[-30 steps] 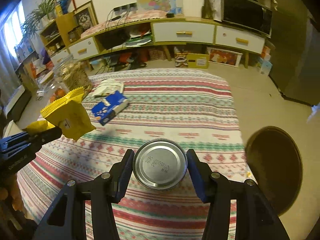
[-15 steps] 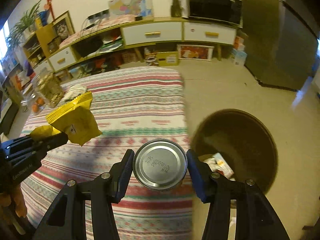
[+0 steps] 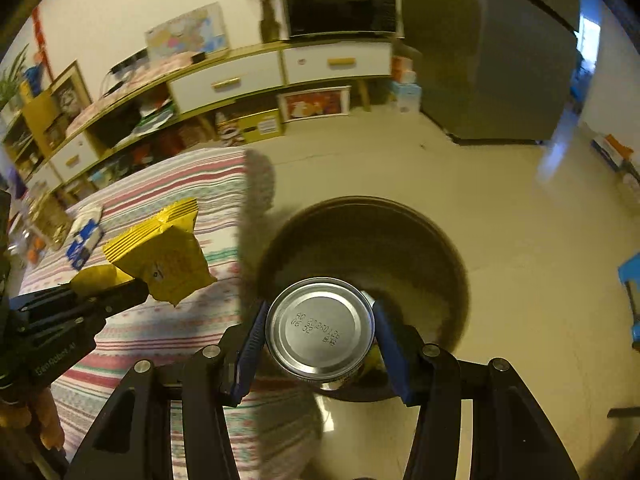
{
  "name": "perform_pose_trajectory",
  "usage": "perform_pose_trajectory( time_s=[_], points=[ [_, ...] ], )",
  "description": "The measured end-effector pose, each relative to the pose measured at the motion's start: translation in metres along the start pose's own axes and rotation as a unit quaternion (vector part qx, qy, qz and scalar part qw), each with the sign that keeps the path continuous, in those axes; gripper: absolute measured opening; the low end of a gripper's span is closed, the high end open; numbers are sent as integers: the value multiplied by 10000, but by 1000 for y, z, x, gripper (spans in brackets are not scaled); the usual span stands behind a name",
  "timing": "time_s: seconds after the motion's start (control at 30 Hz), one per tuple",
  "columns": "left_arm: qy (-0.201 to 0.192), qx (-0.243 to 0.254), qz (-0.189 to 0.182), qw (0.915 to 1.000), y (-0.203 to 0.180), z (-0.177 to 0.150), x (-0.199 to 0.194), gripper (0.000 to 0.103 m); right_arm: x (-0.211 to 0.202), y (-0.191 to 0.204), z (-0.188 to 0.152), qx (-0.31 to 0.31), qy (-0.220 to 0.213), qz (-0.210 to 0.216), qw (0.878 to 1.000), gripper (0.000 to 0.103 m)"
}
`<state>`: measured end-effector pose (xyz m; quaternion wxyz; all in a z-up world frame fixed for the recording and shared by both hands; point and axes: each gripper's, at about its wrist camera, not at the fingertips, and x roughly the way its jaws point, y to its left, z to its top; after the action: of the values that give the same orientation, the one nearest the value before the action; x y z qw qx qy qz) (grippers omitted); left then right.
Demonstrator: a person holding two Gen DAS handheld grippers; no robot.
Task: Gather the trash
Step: 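Carry the yellow bag and red can over the brown bin, then open the left tool over the bin while the right tool releases the red can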
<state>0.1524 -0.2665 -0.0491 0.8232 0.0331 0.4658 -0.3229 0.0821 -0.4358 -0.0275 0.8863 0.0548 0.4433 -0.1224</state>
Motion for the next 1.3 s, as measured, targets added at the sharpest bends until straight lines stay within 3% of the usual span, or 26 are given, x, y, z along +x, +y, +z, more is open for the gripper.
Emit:
perform_pose_trajectory(
  time_s=[0.37, 0.43, 0.5, 0.57, 0.8, 1.13, 1.2, 1.3],
  points=[
    [398, 251, -158, 9988, -34, 8, 49, 5, 5, -40, -3, 342, 68, -228, 9991, 54],
    [412, 294, -112, 9987, -37, 5, 50, 13, 6, -43, -4, 366, 86, -246, 9990, 54],
    [379, 348, -60, 9987, -37, 4, 47, 46, 7, -44, -4, 381, 103, -263, 9989, 54],
    [247, 367, 49, 9990, -35, 2, 38, 68, 8, -45, -5, 395, 113, -279, 9988, 54],
    [210, 233, 191, 9993, -9, -1, 14, 75, 20, -42, -5, 445, 190, -282, 9984, 54],
    [125, 71, 844, 9963, 50, -21, -37, 86, 59, -24, -15, 294, 652, -498, 9962, 54],
    [167, -69, 994, 9949, 64, -26, -45, 95, 64, -20, -17, 261, 721, -547, 9956, 54],
    [178, -358, 1116, 9929, 89, -35, -57, 99, 70, -20, -21, 372, 829, -540, 9944, 54]
  ],
)
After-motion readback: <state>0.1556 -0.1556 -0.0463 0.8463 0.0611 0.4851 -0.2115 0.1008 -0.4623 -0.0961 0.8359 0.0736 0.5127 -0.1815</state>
